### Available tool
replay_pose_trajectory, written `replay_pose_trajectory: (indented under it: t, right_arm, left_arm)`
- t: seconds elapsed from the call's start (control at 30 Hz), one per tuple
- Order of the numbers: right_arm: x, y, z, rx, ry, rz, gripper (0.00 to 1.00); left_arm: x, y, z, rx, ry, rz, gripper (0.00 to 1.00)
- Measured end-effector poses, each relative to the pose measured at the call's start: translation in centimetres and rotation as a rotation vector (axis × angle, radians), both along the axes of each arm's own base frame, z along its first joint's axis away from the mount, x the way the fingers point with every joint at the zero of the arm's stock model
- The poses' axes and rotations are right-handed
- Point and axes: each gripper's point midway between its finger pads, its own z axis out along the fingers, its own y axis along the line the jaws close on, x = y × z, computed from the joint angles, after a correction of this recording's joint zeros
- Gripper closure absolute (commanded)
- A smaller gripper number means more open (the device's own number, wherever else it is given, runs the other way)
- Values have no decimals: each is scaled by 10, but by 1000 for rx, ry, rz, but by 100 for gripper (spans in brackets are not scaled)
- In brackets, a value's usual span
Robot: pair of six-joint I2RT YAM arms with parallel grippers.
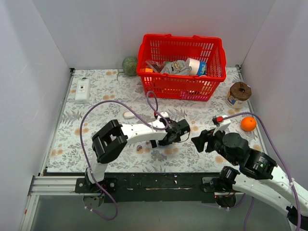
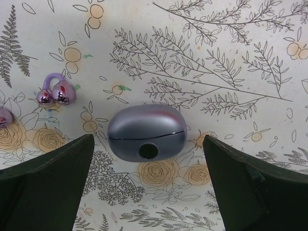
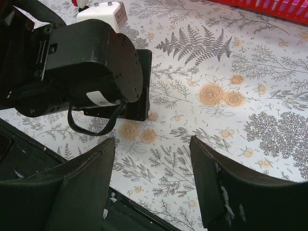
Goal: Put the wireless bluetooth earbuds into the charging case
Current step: Pick up the charging case at the center of the board.
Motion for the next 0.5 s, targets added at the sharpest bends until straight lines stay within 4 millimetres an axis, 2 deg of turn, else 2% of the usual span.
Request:
replay_pose_trajectory:
  t: [0.33,0.5]
  right_arm:
    - [-1,-2,0,0,0,0,29]
    - [-1,-2,0,-1,0,0,29]
  left_arm:
    - [14,0,-11,-44,24,44,2]
    - [10,-3,-16,-58,48,40,4]
